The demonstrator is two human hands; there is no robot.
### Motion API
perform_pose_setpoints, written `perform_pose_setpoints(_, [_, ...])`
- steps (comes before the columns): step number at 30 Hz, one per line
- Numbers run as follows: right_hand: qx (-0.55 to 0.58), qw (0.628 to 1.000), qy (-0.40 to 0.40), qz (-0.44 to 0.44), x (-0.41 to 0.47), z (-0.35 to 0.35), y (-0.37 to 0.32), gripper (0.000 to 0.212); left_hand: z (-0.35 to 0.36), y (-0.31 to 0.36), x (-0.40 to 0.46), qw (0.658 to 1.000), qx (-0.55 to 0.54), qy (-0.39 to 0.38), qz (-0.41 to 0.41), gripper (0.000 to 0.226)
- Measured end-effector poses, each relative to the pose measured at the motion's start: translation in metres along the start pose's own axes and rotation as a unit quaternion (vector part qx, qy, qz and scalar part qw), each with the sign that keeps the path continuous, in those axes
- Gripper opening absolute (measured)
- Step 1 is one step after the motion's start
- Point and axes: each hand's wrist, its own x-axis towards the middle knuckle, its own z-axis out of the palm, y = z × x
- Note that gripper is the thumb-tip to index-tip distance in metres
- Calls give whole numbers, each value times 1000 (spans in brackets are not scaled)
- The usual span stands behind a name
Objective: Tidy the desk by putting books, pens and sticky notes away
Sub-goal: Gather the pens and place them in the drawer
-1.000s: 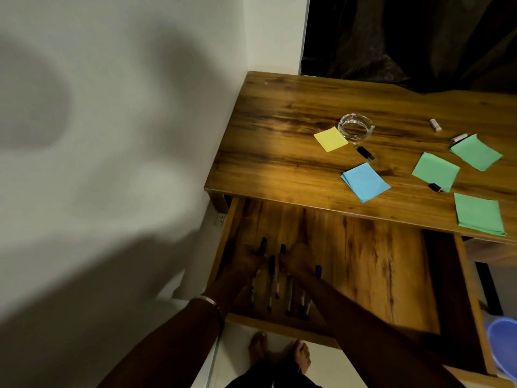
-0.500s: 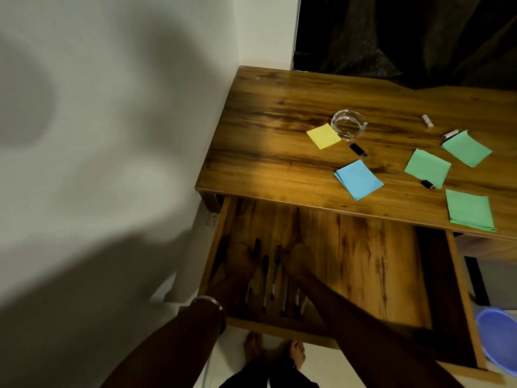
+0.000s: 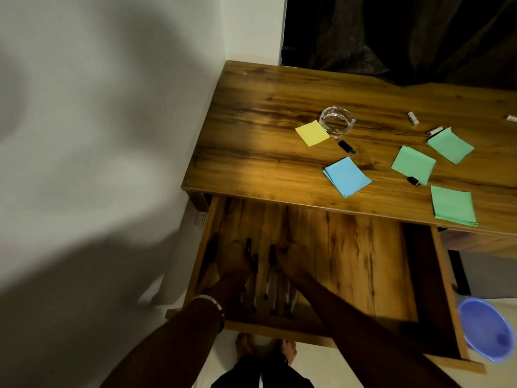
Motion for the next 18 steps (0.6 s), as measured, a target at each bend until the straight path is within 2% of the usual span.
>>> perform_pose_setpoints(4, [7,1000,-1,0,1,-3,2,25,-3,3,-3,1000,14,4,12,33])
perform_pose_setpoints(7, [20,1000,2,-8,-3,-11,0,23,-6,3,-5,999,8,28,37,23])
perform_pose_setpoints(11, [-1,1000,18,-8,-11,-30,-8,22,-5,2,-2,998,-8,1,69,14])
perform_pose_setpoints(15, [-64,997,51,7,-19,-50,-8,21,-10,2,-2,989,16,53,138,18])
perform_pose_setpoints(18, [-98,993,60,12,-25,-63,-7,27,-15,11,-9,983,-6,7,182,19])
